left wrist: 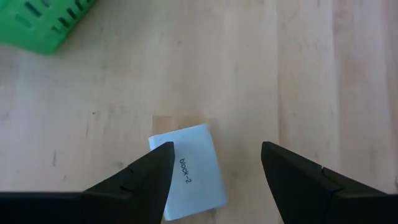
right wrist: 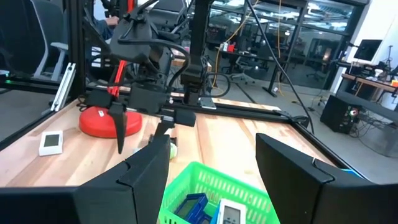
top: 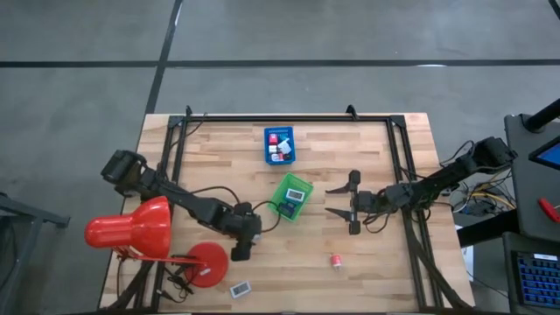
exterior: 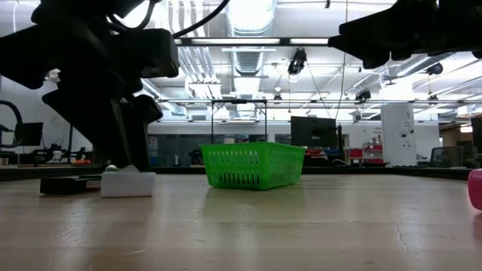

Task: Pick & Place Office items
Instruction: Put the big white charger adapter into the blue bin

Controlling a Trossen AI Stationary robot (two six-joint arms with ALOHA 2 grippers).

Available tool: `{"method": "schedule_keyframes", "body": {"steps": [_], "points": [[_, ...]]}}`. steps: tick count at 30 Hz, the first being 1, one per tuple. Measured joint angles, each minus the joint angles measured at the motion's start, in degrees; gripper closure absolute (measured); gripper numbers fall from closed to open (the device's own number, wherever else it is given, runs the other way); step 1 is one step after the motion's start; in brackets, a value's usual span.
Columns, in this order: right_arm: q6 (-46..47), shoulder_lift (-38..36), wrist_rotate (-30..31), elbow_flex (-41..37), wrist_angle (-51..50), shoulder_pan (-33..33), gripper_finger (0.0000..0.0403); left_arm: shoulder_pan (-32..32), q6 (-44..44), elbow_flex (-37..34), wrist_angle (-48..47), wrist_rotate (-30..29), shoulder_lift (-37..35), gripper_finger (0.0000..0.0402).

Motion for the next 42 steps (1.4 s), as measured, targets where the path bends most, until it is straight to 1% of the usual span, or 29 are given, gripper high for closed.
{"method": "schedule_keyframes", "body": {"steps": [7, 12, 15, 42], "points": [[-0.42, 0.0, -0.13, 0.0, 0.0, 0.0, 0.0175, 0.02, -1.0, 1.16, -4.25, -3.13, -0.06, 0.0151], [-0.43, 0.0, -0.15, 0.0, 0.0, 0.0, 0.0175, 0.03, -0.52, 3.47, -7.7, -5.9, -0.01, 0.0151], [-0.43, 0.0, -0.15, 0.0, -0.03, 0.0, 0.0175, 0.0, -0.49, 3.65, -8.36, -6.93, -0.01, 0.0151], [-0.43, 0.0, -0.15, 0.0, -0.33, 0.0, 0.0175, 0.0, -2.35, 3.48, -9.17, -7.0, 3.57, 0.0151]]}}
